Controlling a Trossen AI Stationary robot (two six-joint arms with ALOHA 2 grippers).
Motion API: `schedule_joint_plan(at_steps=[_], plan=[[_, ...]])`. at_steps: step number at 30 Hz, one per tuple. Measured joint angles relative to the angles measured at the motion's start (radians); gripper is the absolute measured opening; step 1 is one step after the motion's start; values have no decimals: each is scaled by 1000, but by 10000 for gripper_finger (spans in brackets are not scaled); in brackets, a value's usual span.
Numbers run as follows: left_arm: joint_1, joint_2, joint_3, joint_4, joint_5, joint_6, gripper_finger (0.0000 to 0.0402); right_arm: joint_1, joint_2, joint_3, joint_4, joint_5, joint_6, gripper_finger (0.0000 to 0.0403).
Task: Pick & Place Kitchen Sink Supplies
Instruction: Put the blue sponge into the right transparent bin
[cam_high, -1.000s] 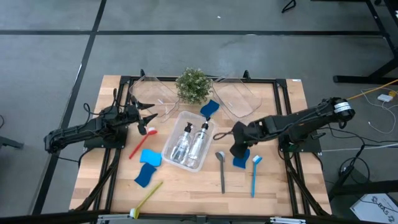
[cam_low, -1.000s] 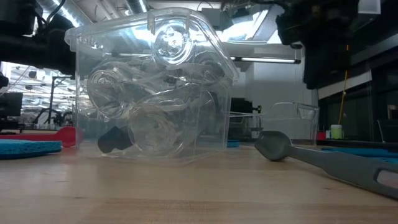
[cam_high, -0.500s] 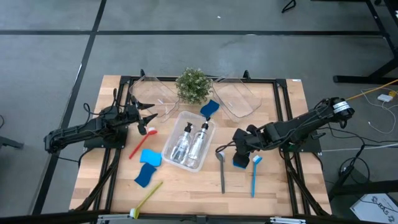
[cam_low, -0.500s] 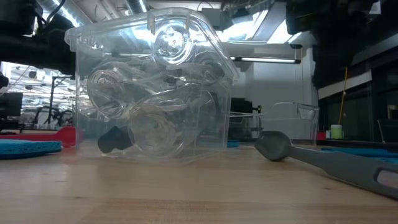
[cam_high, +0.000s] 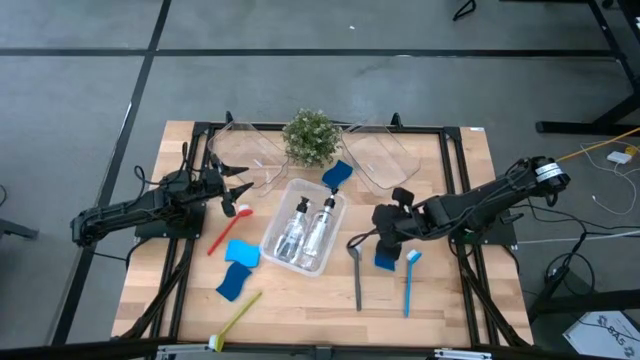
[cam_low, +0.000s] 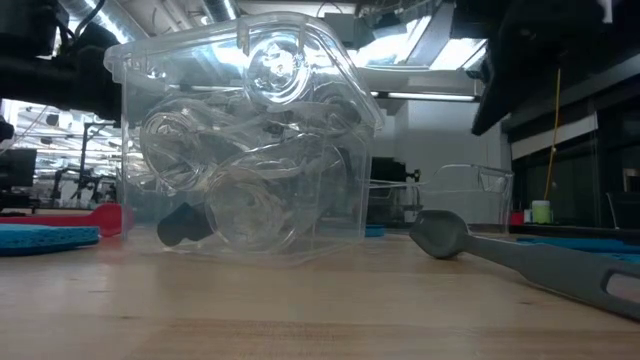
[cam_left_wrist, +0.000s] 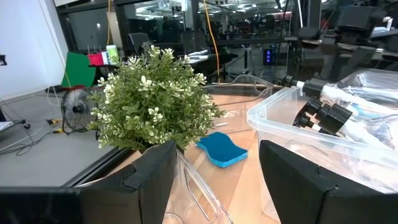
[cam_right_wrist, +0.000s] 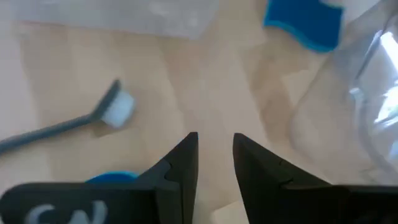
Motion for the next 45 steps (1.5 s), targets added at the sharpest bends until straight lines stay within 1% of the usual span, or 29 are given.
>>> schedule_joint_plan(at_steps=[2, 4, 9, 13, 15, 19, 21, 22, 25, 26, 28, 31, 35, 39, 45], plan=[[0, 0, 0, 0, 0, 0, 226, -12, 0, 0, 0, 5, -47, 100], [0, 0, 0, 0, 0, 0, 226, -21, 0, 0, 0, -12, -101, 100], [0, 0, 0, 0, 0, 0, 226, -61, 0, 1, -1, -120, -338, 100], [0, 0, 0, 0, 0, 0, 226, -101, 0, 37, 0, -126, -479, 100], [0, 0, 0, 0, 0, 0, 226, -120, 0, 55, 3, -127, -513, 100], [0, 0, 0, 0, 0, 0, 226, -149, 0, 59, 16, -127, -515, 100], [0, 0, 0, 0, 0, 0, 226, -156, 0, 59, 15, -144, -485, 100], [0, 0, 0, 0, 0, 0, 226, -159, 0, 59, 15, -170, -461, 100], [0, 0, 0, 0, 0, 0, 226, -173, 0, 59, 11, -317, -381, 100], [0, 0, 0, 0, 0, 0, 226, -176, 0, 59, 5, -351, -361, 100], [0, 0, 0, 0, 0, 0, 226, -183, 3, 55, -2, -364, -320, 100], [0, 0, 0, 0, 0, 0, 226, -207, 22, 55, -40, -351, -287, 105], [0, 0, 0, 0, 0, 0, 226, -254, 72, 54, -58, -354, -303, 127], [0, 0, 0, 0, 1, 0, 226, -289, 125, 54, -76, -360, -316, 162], [0, 0, 0, 0, 0, 0, 226, -297, 168, 59, -90, -475, -387, 215]])
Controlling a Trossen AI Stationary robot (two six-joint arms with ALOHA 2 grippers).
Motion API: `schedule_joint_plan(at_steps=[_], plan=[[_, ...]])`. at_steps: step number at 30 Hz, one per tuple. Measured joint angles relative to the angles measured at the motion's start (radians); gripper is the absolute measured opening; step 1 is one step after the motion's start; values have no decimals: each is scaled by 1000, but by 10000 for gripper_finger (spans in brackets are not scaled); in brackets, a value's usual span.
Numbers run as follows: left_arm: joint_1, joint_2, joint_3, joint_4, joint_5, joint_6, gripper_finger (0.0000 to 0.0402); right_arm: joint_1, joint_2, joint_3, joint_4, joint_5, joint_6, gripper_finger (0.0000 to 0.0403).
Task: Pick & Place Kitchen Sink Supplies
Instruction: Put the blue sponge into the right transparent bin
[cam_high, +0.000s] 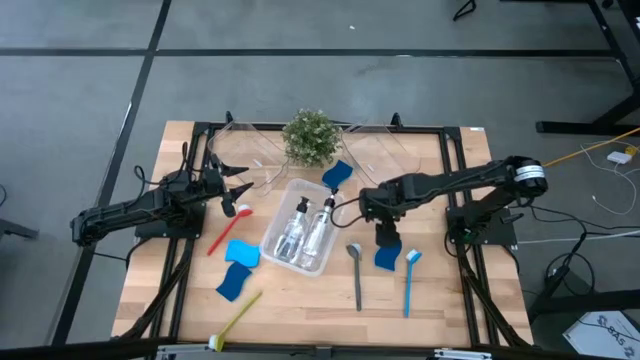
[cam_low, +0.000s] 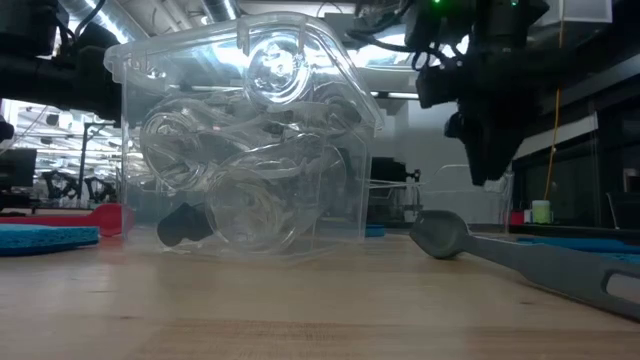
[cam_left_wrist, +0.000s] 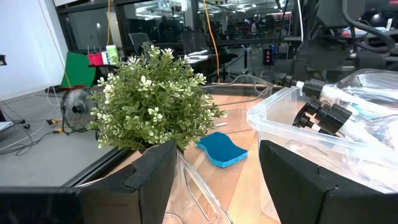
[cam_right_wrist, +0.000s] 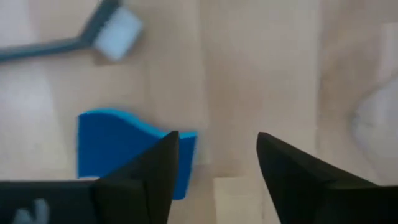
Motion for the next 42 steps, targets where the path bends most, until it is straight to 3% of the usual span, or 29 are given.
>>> schedule_joint_plan(at_steps=[5, 11, 24, 32, 35, 42], plan=[[0, 0, 0, 0, 0, 0, 226, 7, -3, 2, -31, -44, -43, 236], [0, 0, 0, 0, 0, 0, 226, 42, -4, -26, -42, -44, -50, 227], [0, 0, 0, 0, 0, 0, 226, 94, -8, -308, 264, -92, -58, 204], [0, 0, 0, 0, 0, 1, 226, 92, -9, -380, 367, -112, -81, 197], [0, 0, 0, 0, 0, 0, 226, 89, -8, -379, 364, -119, -86, 161], [0, 0, 0, 0, 0, 0, 226, 90, -38, -379, 345, -143, -86, 16]])
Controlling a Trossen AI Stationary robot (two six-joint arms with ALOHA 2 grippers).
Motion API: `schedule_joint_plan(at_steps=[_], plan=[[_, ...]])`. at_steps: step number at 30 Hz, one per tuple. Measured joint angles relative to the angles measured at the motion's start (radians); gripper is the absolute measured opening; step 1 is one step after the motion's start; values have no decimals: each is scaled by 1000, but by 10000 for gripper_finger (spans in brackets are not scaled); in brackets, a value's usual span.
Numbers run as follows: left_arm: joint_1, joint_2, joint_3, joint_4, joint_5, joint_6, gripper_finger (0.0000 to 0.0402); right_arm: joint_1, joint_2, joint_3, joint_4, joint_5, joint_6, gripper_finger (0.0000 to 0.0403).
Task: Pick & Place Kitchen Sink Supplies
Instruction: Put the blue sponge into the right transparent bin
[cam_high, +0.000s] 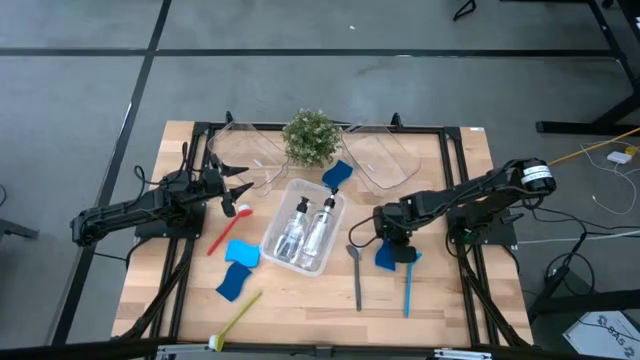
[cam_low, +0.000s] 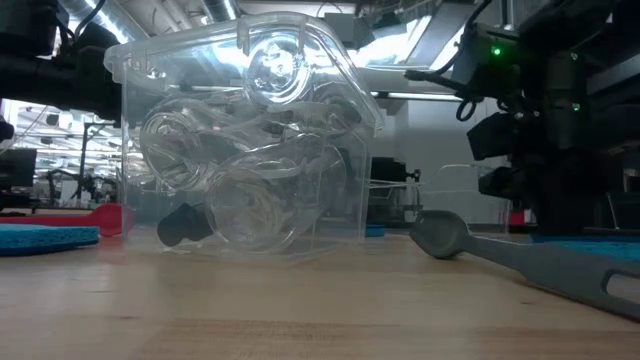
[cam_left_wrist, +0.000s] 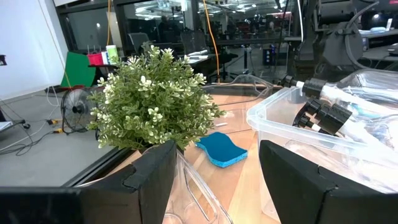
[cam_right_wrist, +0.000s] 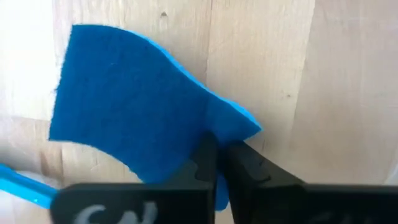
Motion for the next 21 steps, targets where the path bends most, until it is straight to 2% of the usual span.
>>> schedule_joint_plan(at_steps=[7, 13, 21], plan=[[0, 0, 0, 0, 0, 0, 226, 2, -194, 6, -173, -12, -26, 7], [0, 0, 0, 0, 0, 0, 226, 1, -394, 39, -214, -6, -69, 6], [0, 0, 0, 0, 0, 0, 226, 0, -602, 117, -240, 77, -91, 6]])
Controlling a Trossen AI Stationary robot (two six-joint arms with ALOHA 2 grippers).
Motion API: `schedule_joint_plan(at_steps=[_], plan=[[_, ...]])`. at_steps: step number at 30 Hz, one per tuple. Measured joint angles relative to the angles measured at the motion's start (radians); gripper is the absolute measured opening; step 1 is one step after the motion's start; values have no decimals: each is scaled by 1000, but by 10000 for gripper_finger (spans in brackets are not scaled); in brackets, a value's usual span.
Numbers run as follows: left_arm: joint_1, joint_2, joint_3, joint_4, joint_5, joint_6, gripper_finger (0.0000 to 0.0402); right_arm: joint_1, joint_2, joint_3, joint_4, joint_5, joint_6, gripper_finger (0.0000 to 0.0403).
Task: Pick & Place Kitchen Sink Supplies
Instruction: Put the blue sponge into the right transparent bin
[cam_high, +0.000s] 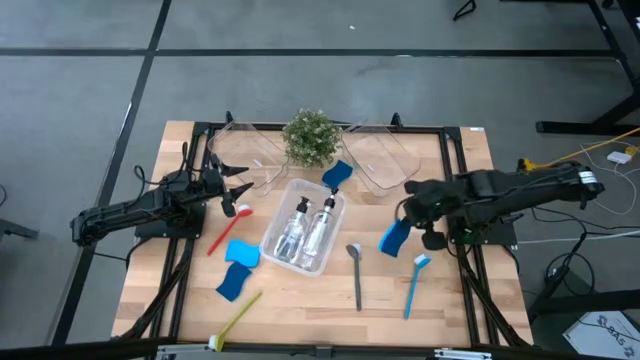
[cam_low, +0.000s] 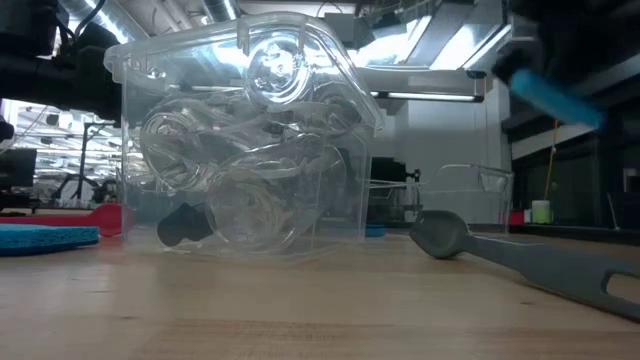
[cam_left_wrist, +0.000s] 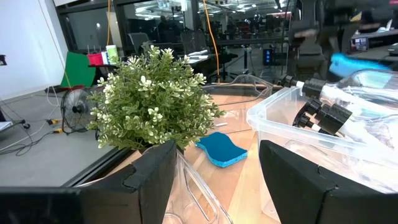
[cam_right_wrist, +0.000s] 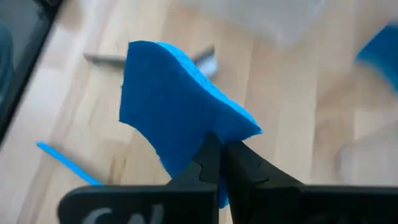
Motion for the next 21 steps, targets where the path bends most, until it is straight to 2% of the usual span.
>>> schedule_joint_plan(at_steps=[9, 21], plan=[[0, 0, 0, 0, 0, 0, 226, 0, -133, 83, 33, 25, -45, 6], [0, 0, 0, 0, 0, 0, 226, 0, -151, 129, 46, 23, -89, 6]])
